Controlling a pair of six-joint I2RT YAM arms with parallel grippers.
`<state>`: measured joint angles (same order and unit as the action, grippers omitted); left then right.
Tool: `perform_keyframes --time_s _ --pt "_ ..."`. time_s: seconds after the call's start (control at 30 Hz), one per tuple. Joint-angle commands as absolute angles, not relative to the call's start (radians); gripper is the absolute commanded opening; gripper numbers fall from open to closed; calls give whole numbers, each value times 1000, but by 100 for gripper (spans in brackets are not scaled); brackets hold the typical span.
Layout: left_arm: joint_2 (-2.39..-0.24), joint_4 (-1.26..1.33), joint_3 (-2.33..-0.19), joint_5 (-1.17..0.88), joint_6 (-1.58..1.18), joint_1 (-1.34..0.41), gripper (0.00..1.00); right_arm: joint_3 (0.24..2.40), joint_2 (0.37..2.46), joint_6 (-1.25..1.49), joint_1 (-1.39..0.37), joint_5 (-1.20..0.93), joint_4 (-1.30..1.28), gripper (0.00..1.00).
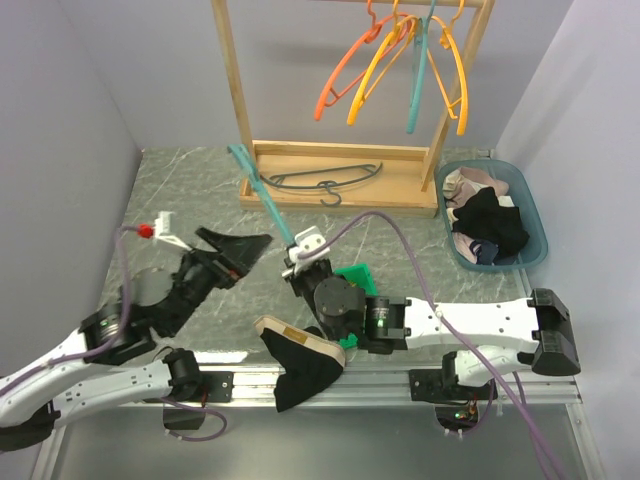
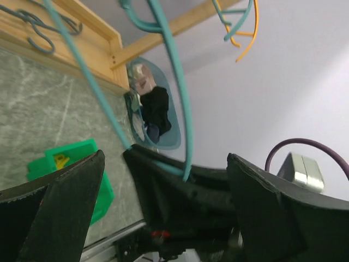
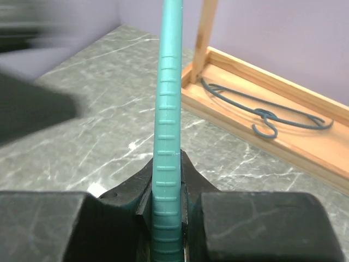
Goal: Remove the underwear clipped to the hanger
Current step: Place the hanger at the clothesline.
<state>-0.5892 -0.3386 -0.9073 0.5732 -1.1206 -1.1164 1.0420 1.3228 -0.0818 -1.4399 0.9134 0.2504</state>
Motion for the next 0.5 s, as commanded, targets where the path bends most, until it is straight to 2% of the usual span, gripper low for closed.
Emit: perform_keyframes --time_s 0.0,0.17,0.27,0.37,0.4,0.47 --pt "-499 -449 -926 691 -1085 -1117 99 1150 1318 -2 -1391 914 221 0" --pt "-407 -531 -924 729 -1048 -1117 99 1351 1400 80 -1268 838 105 0" --pt "-391 -566 -916 712 -1052 -1118 99 1579 1503 107 -1195 776 -7 0" --pt "-382 -566 -896 677 -1055 -1117 99 1950 1694 129 -1137 776 -233 0" --pt "-379 -565 -891 669 -1061 -1117 100 2164 1807 130 -1125 788 -288 0" --pt "-371 -540 -871 641 -1060 -1118 99 2377 1925 130 -1097 787 -435 0"
